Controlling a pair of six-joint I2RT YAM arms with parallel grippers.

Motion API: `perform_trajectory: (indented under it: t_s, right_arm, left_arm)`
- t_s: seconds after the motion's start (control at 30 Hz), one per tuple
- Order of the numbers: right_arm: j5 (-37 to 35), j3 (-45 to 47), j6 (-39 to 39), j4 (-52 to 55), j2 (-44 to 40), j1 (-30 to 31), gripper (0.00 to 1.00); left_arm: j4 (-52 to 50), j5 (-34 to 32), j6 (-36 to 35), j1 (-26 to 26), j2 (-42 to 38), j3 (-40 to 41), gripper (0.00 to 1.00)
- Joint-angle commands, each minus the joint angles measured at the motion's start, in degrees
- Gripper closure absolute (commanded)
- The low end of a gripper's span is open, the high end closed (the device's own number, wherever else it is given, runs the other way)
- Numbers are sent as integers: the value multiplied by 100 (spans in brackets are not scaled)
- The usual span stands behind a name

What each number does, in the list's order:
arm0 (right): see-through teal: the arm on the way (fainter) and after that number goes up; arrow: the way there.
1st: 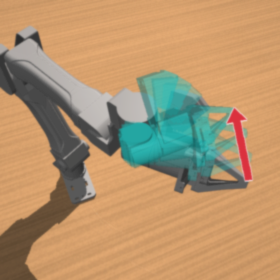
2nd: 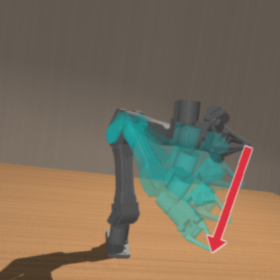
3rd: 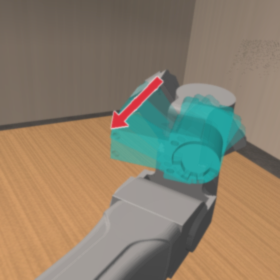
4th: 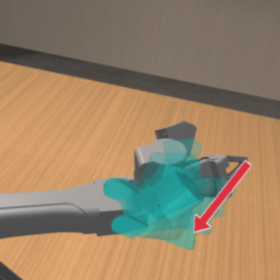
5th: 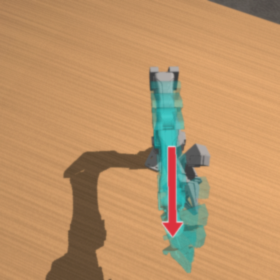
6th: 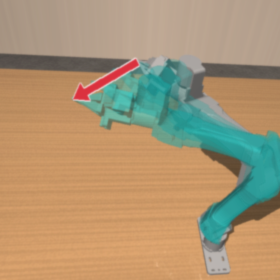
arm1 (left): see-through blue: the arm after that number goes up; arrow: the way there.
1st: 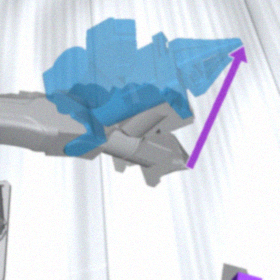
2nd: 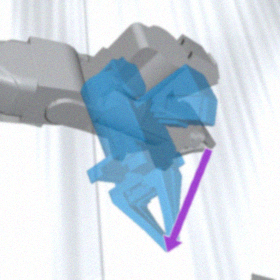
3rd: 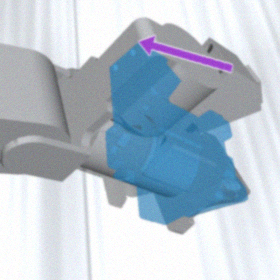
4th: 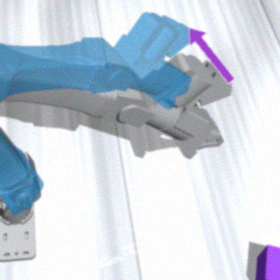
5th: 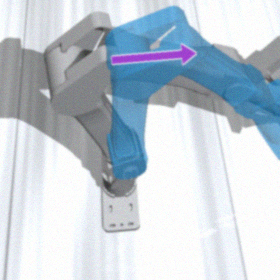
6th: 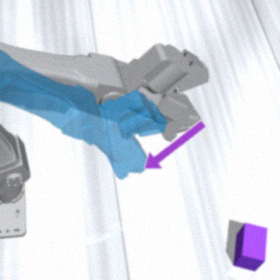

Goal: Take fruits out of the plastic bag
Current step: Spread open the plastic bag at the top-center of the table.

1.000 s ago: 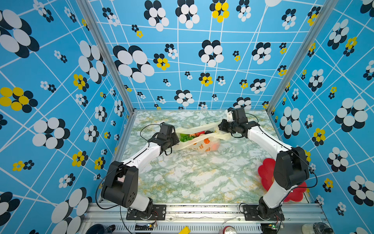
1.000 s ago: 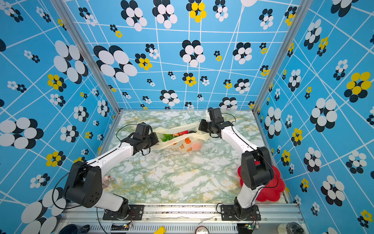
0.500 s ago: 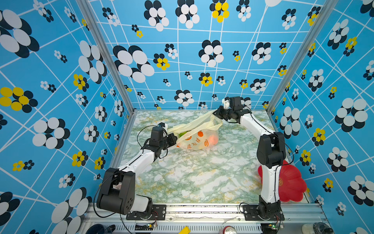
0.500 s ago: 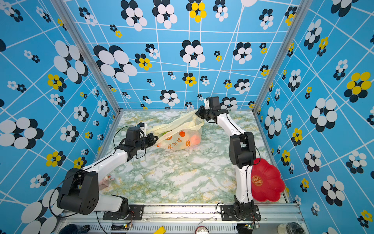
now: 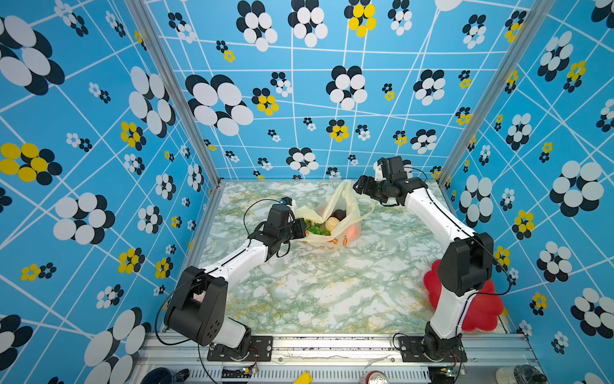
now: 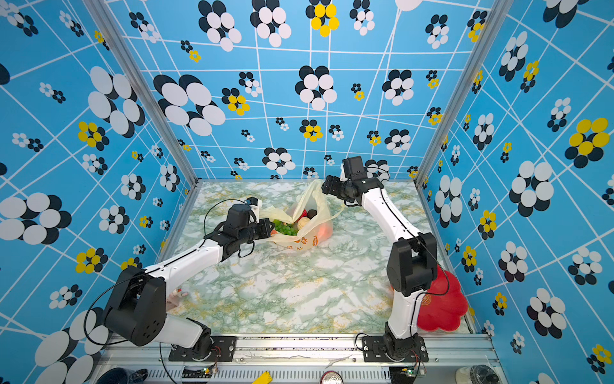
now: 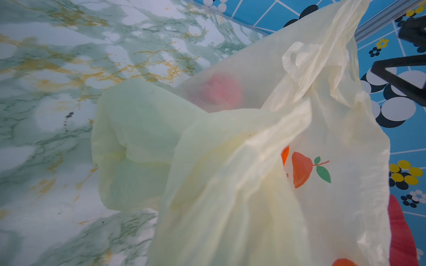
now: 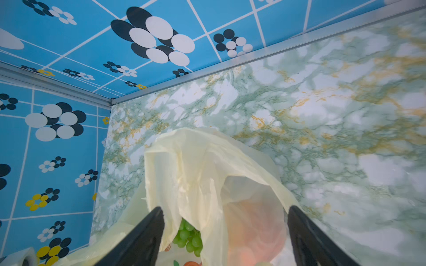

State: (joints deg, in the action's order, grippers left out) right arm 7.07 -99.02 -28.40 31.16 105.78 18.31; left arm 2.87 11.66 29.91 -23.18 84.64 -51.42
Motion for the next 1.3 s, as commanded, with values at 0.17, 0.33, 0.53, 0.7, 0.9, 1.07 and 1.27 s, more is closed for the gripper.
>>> perform_trajectory:
  t_s: [0.17,0.33,0.53,0.7,0.9,1.07,1.27]
  right_arm:
    - [-1570,636,-12,424,-522,1113,17]
    - [-1987,397,-262,615,14,1371,20]
    - [-2019,216,-161,796,346,1511,39]
    - [-1862,401,19,654,151,1494,83]
    - [-21,1811,-156,-1106,-869,806,100]
    - [1630,3559,-1026,-3818,-1299,71,100]
    - [2339,5068,-2463,-6902,-657,-414,100]
  left_arm:
    - [212,-526,39,-351,-222,394,100]
    - [267,-583,208,-437,-192,427,100]
    - [279,-774,388,-458,-238,492,100]
    - [374,-725,776,-190,-254,574,100]
    - [1421,291,1852,861,-325,944,100]
    - [2686,923,2759,1442,-76,1242,100]
    - [3931,1383,3456,1645,618,1593,100]
